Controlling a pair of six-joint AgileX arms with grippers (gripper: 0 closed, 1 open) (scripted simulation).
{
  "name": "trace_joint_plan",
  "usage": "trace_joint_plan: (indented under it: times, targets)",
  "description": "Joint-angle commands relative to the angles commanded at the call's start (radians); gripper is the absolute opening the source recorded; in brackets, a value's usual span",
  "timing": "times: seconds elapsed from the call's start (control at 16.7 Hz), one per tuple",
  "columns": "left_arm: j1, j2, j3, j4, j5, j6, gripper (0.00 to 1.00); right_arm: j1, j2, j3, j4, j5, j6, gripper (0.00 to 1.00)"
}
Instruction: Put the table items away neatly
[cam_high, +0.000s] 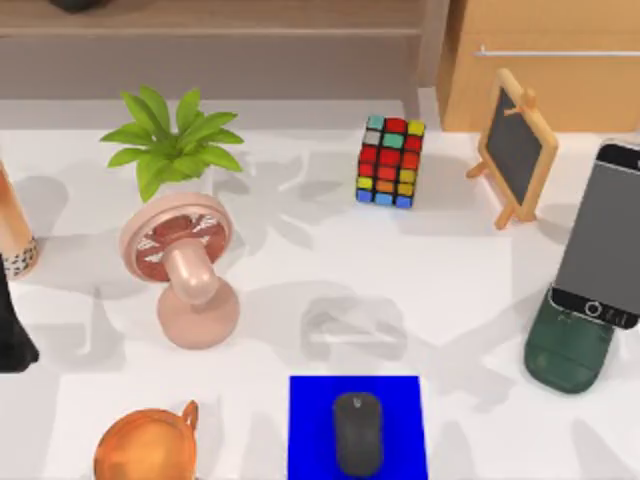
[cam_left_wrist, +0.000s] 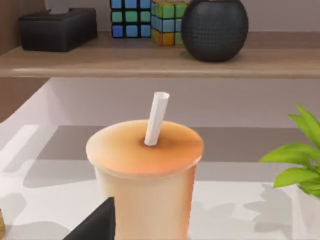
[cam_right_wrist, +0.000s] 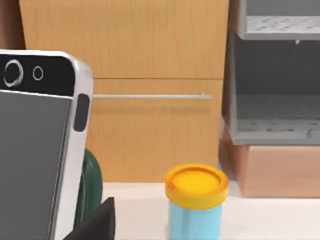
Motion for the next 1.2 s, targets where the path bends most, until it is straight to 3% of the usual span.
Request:
trace_joint_plan:
  times: [0.3, 0.9, 1.2]
  targets:
    - [0.059, 0.323, 0.027, 0.233, 0.042, 0.013, 1.00, 0.000, 0.000, 0.000, 0.000, 0.000, 0.000, 1.00]
    - [0.186, 1.199, 0.124, 0.831, 0.189, 0.042, 1.00, 0.000, 0.000, 0.000, 0.000, 0.000, 0.000, 1.00]
    - [0.219, 1.488, 0.200, 1.059, 0.254, 0.052, 1.00, 0.000, 0.000, 0.000, 0.000, 0.000, 0.000, 1.00]
